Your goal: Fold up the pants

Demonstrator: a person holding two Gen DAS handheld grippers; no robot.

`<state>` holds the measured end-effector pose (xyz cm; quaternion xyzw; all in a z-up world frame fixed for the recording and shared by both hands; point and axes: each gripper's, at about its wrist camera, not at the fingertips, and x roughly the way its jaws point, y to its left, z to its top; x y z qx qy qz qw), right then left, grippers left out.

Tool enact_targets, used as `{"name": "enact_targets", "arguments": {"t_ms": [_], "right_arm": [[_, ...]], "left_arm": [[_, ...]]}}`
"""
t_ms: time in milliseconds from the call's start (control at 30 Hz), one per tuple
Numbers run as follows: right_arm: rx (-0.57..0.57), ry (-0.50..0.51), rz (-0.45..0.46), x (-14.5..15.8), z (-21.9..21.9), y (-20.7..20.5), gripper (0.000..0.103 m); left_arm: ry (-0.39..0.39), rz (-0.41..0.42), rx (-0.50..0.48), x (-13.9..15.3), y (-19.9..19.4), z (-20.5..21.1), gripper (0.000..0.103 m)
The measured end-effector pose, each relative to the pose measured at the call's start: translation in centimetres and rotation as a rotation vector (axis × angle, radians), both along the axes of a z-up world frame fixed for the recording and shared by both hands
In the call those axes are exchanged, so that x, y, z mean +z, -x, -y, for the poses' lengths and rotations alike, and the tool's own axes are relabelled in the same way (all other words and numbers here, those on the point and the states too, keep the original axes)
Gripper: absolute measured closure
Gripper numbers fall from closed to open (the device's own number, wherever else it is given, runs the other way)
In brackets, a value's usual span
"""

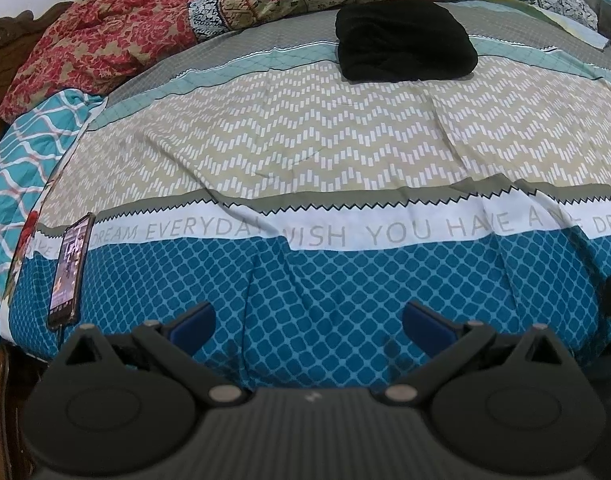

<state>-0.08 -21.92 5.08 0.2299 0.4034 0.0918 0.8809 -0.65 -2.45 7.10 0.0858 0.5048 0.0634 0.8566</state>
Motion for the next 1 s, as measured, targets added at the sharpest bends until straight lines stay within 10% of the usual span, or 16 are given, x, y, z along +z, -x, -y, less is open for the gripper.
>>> {"name": "enact_targets", "arguments": {"t_ms": [1000], "right_arm": [[-0.035,-0.015,-0.02,-0.6,0.4,-0.3,0.0]], "left_arm": [[-0.023,-0.01,-0.02,-0.5,-1.1,0.9,0.0]]}}
